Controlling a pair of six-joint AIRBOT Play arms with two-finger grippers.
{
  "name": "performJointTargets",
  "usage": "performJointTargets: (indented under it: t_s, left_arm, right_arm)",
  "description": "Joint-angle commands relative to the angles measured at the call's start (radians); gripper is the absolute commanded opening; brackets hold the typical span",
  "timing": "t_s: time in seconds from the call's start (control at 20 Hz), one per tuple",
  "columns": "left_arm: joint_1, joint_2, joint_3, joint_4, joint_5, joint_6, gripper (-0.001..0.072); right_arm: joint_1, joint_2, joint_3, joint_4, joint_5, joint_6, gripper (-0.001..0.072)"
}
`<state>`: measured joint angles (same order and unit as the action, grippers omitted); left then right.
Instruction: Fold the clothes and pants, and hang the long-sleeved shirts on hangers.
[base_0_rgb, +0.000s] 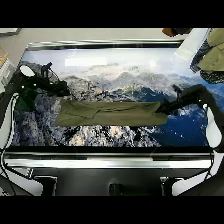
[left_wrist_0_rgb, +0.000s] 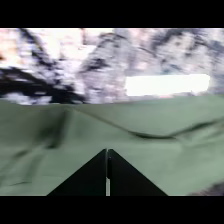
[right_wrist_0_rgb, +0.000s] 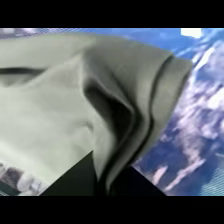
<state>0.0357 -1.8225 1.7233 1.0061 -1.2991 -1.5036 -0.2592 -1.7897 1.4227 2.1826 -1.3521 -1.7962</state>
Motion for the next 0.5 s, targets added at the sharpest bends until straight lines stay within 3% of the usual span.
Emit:
performJointTargets:
  t_s: [0.0, 0.25, 0.45]
  left_arm:
    - [-0.066, -0.016, 0.0, -0.1, 0.0, -0.006, 0.0017]
    - [-0.32, -0.097, -0.002, -0.115, 0.092, -0.202, 0.0017]
    - [-0.53, -0.159, -0.002, -0.269, 0.291, -0.229, 0.0016]
  right_arm:
    - [0.0, 0.104, 0.021, -0.096, -0.019, 0.099, 0.003]
    - [0.0, 0.257, 0.143, -0.298, -0.15, 0.266, 0.003]
    - [0.0, 0.347, 0.231, -0.344, -0.223, 0.313, 0.003]
